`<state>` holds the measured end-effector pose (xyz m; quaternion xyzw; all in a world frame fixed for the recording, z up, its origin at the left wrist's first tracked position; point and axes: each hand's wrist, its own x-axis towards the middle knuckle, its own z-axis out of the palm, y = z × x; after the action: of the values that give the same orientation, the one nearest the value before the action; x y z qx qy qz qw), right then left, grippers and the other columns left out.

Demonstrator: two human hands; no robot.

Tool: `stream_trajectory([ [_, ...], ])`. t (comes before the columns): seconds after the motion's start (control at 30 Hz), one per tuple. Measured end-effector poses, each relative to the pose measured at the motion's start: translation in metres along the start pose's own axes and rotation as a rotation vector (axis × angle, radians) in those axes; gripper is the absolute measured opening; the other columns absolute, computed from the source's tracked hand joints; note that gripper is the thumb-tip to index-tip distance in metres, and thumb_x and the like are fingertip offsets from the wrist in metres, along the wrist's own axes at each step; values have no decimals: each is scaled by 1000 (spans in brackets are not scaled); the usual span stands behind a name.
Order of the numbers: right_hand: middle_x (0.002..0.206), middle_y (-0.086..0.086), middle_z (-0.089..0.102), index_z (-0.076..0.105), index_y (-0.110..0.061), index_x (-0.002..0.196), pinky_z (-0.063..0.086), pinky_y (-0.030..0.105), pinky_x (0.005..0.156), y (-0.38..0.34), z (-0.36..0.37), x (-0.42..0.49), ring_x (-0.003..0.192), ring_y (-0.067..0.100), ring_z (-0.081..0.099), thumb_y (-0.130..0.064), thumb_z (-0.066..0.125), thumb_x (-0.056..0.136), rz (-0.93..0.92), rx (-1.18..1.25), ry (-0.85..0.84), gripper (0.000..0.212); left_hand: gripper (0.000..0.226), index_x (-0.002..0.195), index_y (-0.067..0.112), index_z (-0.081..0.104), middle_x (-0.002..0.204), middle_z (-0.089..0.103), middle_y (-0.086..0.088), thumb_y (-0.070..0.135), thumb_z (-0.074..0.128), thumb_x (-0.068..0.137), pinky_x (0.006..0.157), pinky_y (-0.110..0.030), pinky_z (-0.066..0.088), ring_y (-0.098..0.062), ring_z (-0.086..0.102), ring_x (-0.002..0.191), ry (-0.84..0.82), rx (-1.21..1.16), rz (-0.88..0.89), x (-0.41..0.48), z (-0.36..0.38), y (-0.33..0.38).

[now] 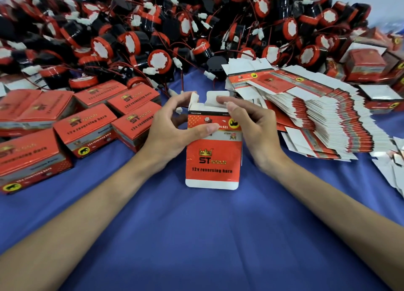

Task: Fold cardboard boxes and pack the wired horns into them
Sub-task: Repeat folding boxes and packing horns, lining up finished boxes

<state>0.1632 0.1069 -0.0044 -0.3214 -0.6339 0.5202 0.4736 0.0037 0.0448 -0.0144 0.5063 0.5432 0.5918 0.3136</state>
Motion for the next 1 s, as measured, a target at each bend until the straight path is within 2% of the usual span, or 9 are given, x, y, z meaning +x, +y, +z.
stream_trajectory([
  [0.07,109,14,70,68,-4,113,57,38,83,0,-1,1,98,25,69,-14,54,96,32,16,-60,24,88,132,10,51,127,61,-3,41,83,56,91,-36,55,-16,64,111,0,-13,18,-1,0,0],
  [0.27,113,9,69,66,-10,115,57,30,80,-1,-4,3,98,21,69,-21,51,97,105,53,-207,26,70,121,19,55,119,65,1,37,83,59,89,-37,55,-17,66,106,-6,-40,41,-1,-1,1],
  [0.43,122,1,66,69,-10,109,54,23,81,-1,-7,6,105,12,66,-28,57,89,65,-10,-264,29,55,110,25,60,104,69,11,38,82,61,80,-27,55,-11,68,96,-11,-33,65,-1,0,2],
  [0.6,111,-2,67,66,-10,116,52,21,79,1,-7,4,100,10,66,-16,54,96,-12,-71,-268,24,51,113,21,64,98,73,5,38,79,67,73,-24,55,-13,71,91,-74,-18,53,-1,2,2],
  [0.7,110,3,67,67,-7,111,53,23,80,-1,-7,4,99,12,66,-13,52,97,-35,-93,-267,22,56,116,22,66,105,71,-3,42,79,66,79,-30,55,-17,70,97,-74,-13,46,-1,1,2],
  [0.8,106,12,68,69,-6,106,54,37,83,-1,-7,4,97,24,67,-15,53,97,-9,-123,-263,21,37,106,40,70,105,71,-1,45,76,70,93,-47,52,-26,65,105,-106,46,82,0,0,4],
  [0.87,102,13,69,70,-6,104,55,39,81,-1,-7,5,93,27,68,-19,54,96,-5,-120,-257,22,34,105,44,70,104,72,2,44,76,72,96,-52,49,-27,64,107,-124,63,103,0,-1,4],
  [0.93,103,13,70,70,-5,105,55,39,81,-2,-7,5,93,27,68,-23,53,94,-12,-113,-254,27,41,109,40,68,108,72,3,45,77,69,95,-45,52,-20,65,107,-106,51,84,0,-1,4],
  [1.0,106,15,70,69,-3,107,54,42,84,-2,-8,5,96,27,68,-19,51,96,-16,-111,-261,26,51,110,32,65,107,72,5,46,79,64,86,-31,56,-11,68,102,-83,31,52,-1,0,3],
])
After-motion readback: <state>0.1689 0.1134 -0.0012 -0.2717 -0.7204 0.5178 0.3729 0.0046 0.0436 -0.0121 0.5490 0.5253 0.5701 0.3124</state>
